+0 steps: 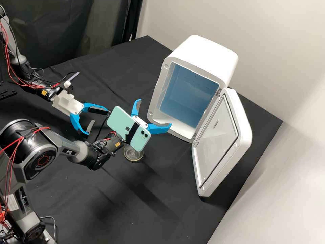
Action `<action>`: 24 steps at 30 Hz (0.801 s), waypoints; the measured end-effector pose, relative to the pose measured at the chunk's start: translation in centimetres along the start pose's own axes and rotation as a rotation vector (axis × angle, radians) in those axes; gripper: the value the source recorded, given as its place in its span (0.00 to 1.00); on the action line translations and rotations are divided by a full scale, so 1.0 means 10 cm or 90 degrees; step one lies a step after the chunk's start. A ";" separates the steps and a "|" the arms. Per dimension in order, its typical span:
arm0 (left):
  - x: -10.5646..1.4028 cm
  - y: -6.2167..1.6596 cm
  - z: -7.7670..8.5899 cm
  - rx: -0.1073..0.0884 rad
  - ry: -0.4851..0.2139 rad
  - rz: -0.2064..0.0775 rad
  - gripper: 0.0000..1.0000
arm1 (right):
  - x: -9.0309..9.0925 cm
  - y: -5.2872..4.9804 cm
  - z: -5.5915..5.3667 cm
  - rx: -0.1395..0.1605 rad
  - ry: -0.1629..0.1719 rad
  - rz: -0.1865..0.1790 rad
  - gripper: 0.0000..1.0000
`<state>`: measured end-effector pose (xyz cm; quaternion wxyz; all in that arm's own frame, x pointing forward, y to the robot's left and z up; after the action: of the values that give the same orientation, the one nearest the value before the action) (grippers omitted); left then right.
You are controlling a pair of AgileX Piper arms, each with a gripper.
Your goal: Place the flask in the incubator
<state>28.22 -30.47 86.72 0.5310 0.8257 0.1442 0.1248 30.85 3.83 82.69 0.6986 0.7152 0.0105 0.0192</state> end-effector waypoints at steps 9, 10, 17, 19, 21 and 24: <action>0.00 -0.004 0.00 0.000 0.001 -0.003 1.00 | 0.00 0.00 0.00 0.000 0.000 0.000 1.00; 0.00 -0.004 0.00 0.000 0.001 -0.003 1.00 | 0.00 0.00 0.00 0.000 0.000 0.000 1.00; -0.01 -0.030 0.02 0.013 -0.001 -0.011 1.00 | 0.00 0.00 0.00 0.000 0.000 0.000 1.00; -0.02 -0.051 0.02 0.032 -0.002 -0.015 1.00 | 0.00 0.00 0.00 0.000 0.000 0.000 1.00; -0.04 -0.060 0.02 0.038 -0.002 -0.015 1.00 | 0.00 0.00 0.00 0.000 0.000 0.000 1.00; -0.04 -0.037 0.03 0.039 -0.004 -0.010 1.00 | 0.00 0.00 0.00 0.000 0.000 0.000 1.00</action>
<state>27.88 -30.75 86.23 0.5071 0.8405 0.1530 0.1136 30.85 3.83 82.69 0.6986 0.7152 0.0105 0.0192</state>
